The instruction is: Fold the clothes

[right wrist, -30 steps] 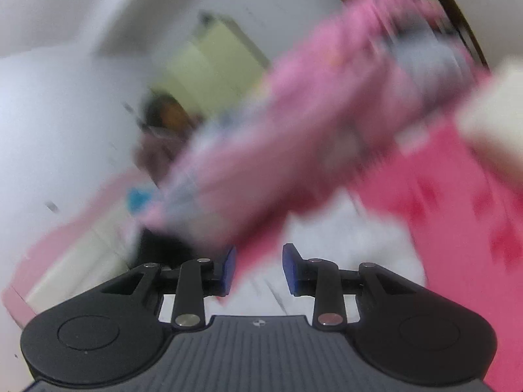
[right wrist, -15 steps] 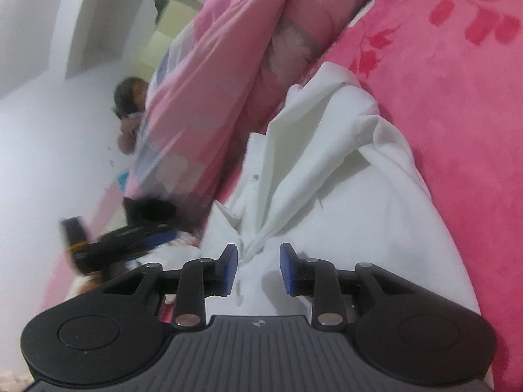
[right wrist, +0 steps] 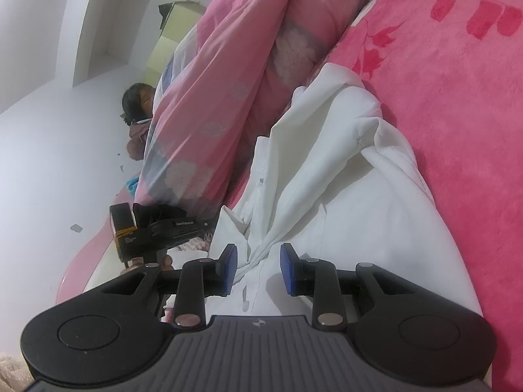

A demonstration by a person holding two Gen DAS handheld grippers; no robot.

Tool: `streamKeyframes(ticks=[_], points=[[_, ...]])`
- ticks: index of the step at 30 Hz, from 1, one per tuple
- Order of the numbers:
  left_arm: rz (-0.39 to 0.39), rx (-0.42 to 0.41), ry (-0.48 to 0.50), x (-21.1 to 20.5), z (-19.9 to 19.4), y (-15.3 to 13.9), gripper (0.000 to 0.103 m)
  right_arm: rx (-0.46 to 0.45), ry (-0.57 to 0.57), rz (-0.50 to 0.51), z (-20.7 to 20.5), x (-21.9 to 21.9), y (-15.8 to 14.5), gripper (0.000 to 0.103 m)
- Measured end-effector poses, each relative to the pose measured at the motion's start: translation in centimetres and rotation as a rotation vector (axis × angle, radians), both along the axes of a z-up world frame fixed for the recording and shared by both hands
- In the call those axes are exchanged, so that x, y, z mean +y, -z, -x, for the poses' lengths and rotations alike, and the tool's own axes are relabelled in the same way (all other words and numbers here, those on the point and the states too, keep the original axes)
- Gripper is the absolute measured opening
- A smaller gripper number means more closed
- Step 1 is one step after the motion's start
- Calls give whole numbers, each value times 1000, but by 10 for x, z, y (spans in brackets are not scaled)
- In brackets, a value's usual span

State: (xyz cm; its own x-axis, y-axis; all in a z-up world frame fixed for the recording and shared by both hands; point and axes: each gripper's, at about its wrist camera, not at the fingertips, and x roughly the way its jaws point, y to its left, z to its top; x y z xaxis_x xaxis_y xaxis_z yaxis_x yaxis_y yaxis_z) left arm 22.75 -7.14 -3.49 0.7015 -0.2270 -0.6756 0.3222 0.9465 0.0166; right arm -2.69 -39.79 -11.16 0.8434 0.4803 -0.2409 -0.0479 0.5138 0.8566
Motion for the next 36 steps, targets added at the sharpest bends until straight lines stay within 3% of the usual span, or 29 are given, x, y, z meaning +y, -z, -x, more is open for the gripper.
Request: streamKeyframes(ticks=[4,7,8,10,12,15,17,18,19,27,32,36], points=[[49,-31,0,8,11,-16,0,-1,1,-4,0,-1,1,31],[62,20,53,5,5,-14,3,-1,2,-3,0,0,2,31],[39,28,62,2,2,-10,8,-1,2,-3,0,0,2,31],[-15,35,73,-5,-2,-1,42,-2,2,-4,0,-1,2,31],[-56,33,78,-13,-6,10,45,-2,2,-4,0,-1,2,31],[-92,28,81,-21,-10,24,45,-2,1,0,0,-1,2,31],[-118,11,55,-25,-13,31,26,-2,0,0,-1,-1,3,31],[-132,5,32,-25,-14,33,7,-3,0,-1,-1,-2,3,31],[-135,3,8,-24,-14,34,5,-3,0,-1,-1,-2,3,31],[-41,-122,-62,-4,21,-2,1,-5,1,-4,1,-2,5,31],[83,-101,-158,21,47,-32,1,-6,3,-8,1,-3,5,31],[146,-137,-231,41,83,-56,1,-7,3,-13,0,-3,5,31]])
